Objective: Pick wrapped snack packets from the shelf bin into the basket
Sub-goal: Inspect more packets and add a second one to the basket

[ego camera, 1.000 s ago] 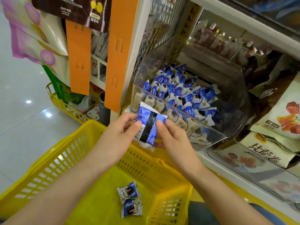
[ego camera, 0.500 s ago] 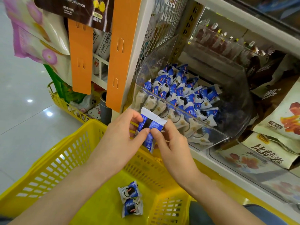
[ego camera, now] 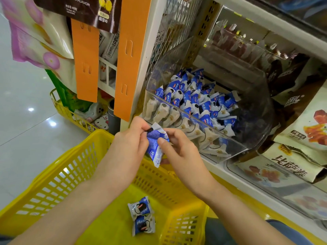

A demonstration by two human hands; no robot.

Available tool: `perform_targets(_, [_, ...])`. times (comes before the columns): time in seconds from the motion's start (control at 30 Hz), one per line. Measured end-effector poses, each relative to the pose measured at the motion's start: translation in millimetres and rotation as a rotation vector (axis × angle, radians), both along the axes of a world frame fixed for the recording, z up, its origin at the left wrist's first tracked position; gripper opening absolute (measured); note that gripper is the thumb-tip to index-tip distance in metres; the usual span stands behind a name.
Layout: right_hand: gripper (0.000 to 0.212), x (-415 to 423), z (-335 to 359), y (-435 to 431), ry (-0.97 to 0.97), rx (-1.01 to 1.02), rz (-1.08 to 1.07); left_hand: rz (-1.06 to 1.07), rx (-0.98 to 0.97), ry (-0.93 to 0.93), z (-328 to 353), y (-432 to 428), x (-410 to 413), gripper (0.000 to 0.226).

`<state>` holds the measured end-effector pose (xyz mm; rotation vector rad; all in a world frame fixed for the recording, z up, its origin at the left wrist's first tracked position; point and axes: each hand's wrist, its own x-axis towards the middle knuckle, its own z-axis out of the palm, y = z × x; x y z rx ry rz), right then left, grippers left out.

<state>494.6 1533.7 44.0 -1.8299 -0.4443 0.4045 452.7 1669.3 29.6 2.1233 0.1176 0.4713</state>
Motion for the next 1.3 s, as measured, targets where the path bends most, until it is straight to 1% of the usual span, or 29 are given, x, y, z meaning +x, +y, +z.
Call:
perform_targets(0.1, [0.019, 3, 4, 0, 0.052, 0.040, 0.020, 0.030, -0.122, 0.014, 2, 0, 5, 0.020])
perform_targets(0.13, [0.024, 3, 5, 0, 0.061, 0.054, 0.033, 0.035, -0.197, 0.035, 3, 0, 7, 0.020])
perform_targets(0.2, [0.046, 4, 9, -3, 0.075, 0.065, 0.050, 0.037, -0.391, 0.081, 8, 0, 11, 0.022])
perform_targets(0.23, [0.050, 5, 12, -4, 0.088, 0.064, 0.043, 0.026, -0.492, 0.094, 9, 0, 12, 0.024])
perform_targets(0.33, [0.037, 7, 21, -7, 0.107, 0.072, -0.027, -0.003, -0.676, 0.149, 18, -6, 15, 0.036])
perform_targets(0.43, [0.024, 11, 31, -6, 0.019, 0.089, -0.140, -0.075, -0.935, 0.311, 30, -10, 19, 0.039])
perform_targets(0.47, [0.017, 12, 36, -6, -0.011, 0.105, -0.177, -0.145, -0.970, 0.332, 34, -10, 21, 0.037])
perform_targets(0.5, [0.011, 15, 42, -6, -0.036, 0.117, -0.210, -0.228, -0.933, 0.313, 35, -9, 22, 0.031])
perform_targets(0.57, [0.011, 22, 53, -5, -0.085, 0.115, -0.249, -0.331, -0.800, 0.242, 38, -8, 25, 0.026])
perform_targets(0.63, [0.014, 35, 64, -2, -0.128, 0.071, -0.240, -0.288, -0.714, 0.160, 40, -6, 30, 0.023])
perform_targets(0.73, [0.020, 76, 74, 1, -0.168, -0.011, -0.292, -0.210, -0.742, 0.096, 43, -3, 40, 0.018])
perform_targets(0.83, [0.023, 137, 74, 2, -0.255, -0.223, -0.432, -0.194, -0.752, 0.073, 43, -1, 49, 0.019])
perform_targets(0.97, [0.041, 202, 59, -3, -0.296, -0.609, -0.547, -0.209, -0.799, 0.080, 43, 0, 57, 0.017])
perform_targets(1.03, [0.045, 225, 47, -13, -0.274, -0.696, -0.578, -0.226, -0.820, 0.082, 43, 3, 59, 0.016])
perform_targets(1.13, [0.041, 251, 34, -27, -0.195, -0.773, -0.579, -0.241, -0.840, 0.071, 43, 9, 60, 0.017])
perform_targets(1.3, [0.043, 276, 34, -40, -0.035, -0.723, -0.568, -0.247, -0.861, 0.066, 43, 14, 63, 0.017])
